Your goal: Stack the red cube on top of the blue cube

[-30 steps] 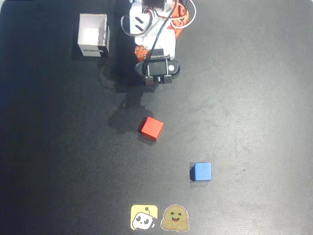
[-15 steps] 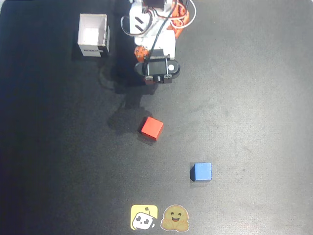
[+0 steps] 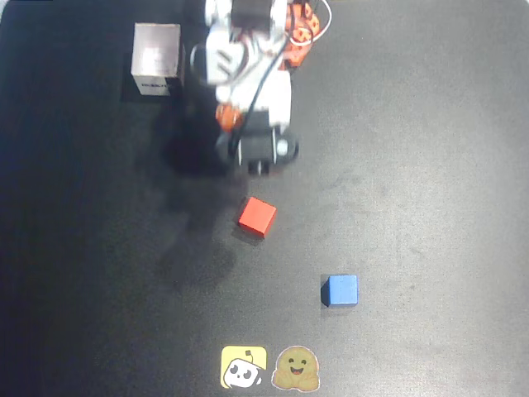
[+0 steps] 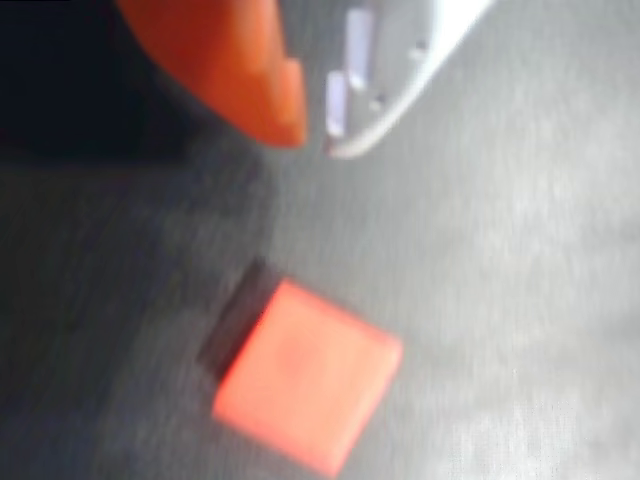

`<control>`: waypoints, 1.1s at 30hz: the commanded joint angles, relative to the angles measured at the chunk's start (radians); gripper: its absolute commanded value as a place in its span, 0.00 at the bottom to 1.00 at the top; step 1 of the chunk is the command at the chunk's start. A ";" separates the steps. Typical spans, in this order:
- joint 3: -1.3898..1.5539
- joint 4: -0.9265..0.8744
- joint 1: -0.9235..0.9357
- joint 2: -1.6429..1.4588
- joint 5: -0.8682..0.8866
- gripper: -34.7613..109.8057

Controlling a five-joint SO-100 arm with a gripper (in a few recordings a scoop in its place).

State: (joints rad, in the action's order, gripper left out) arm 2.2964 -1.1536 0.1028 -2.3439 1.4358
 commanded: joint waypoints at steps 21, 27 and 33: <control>-0.499 0.078 -0.049 0.491 -0.037 0.24; -0.479 0.006 -0.051 0.488 0.367 0.24; -0.476 -0.034 -0.046 0.486 0.511 0.24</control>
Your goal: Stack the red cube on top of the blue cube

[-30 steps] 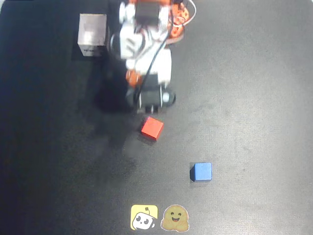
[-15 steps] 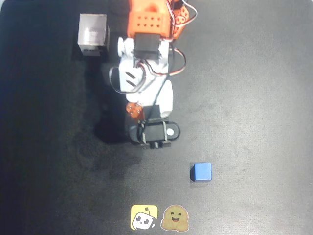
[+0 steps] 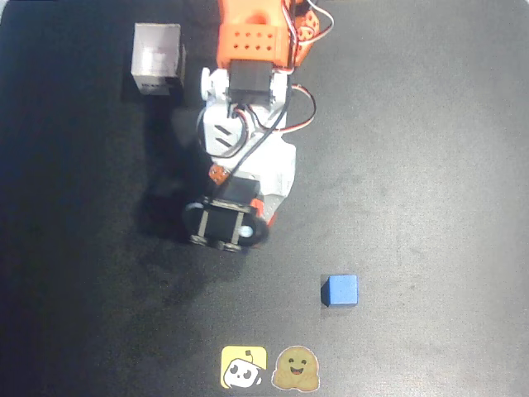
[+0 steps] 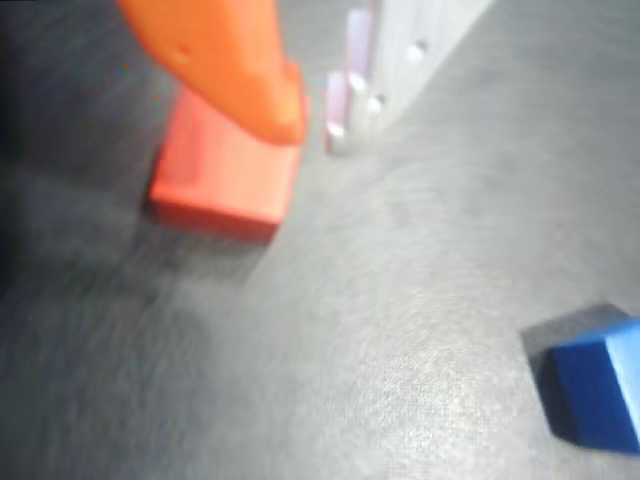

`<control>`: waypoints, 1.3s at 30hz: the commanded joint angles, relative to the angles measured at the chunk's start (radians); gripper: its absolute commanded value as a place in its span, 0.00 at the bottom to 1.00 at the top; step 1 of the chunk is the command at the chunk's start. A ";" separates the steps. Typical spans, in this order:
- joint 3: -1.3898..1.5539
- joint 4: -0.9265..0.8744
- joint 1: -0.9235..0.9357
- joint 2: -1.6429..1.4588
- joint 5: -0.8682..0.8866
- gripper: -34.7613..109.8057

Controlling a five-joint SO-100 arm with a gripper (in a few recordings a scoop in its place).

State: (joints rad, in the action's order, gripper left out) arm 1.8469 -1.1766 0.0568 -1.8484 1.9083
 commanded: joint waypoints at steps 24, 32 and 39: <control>-0.069 0.023 -0.017 0.089 -1.488 0.24; 0.023 0.031 -0.012 0.052 -1.519 0.24; 0.155 0.100 -0.011 -0.025 -1.525 0.24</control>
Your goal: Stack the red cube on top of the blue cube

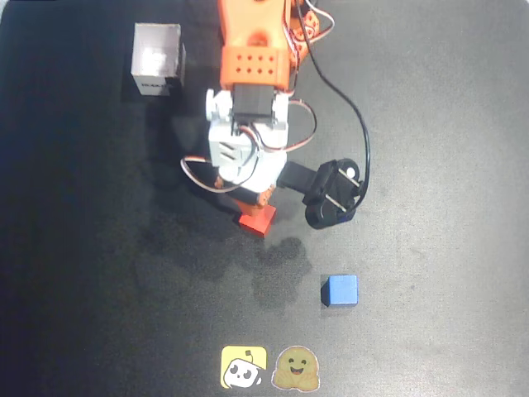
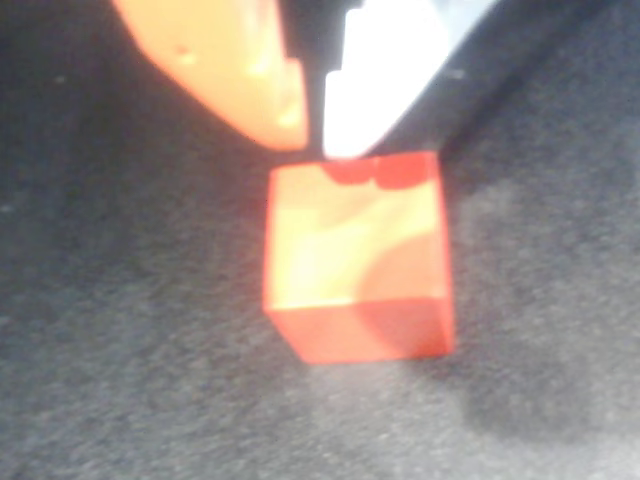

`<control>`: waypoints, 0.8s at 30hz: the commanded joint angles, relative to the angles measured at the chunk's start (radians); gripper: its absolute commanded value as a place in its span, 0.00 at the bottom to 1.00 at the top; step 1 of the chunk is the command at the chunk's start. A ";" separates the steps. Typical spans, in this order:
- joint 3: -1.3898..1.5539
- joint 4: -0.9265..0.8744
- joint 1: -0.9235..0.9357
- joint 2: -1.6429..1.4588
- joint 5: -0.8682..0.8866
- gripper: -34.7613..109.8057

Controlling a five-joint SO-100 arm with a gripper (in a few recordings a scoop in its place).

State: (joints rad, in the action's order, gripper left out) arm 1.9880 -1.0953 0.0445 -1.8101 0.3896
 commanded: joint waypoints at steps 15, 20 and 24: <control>0.172 0.117 0.003 -0.147 -0.012 0.24; 0.222 0.170 0.003 -0.158 -0.012 0.24; 0.236 0.187 0.003 -0.147 0.026 0.25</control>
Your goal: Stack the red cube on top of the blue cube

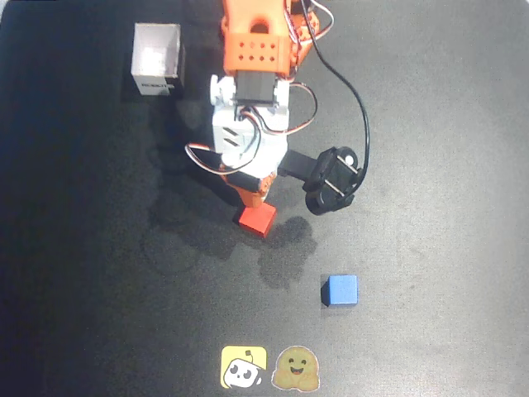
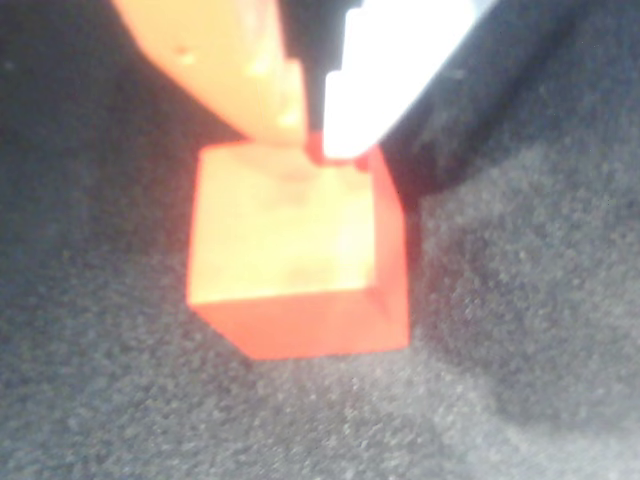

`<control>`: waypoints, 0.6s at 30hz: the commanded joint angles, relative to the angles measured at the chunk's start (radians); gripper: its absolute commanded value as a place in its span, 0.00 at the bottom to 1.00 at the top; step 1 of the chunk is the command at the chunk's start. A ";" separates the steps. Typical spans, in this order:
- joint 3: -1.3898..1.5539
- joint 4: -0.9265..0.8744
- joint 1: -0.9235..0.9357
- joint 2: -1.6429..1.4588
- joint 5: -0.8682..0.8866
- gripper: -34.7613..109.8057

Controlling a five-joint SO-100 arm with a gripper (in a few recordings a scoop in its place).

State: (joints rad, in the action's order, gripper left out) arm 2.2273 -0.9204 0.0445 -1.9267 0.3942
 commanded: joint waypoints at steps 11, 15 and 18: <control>-0.011 -0.003 -0.009 -0.015 0.043 0.43; 0.005 -0.003 -0.029 -0.008 0.049 0.44; 0.006 -0.003 -0.043 0.006 0.046 0.44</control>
State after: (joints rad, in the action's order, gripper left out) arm 2.2381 -0.9204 0.0138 -1.9236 0.4341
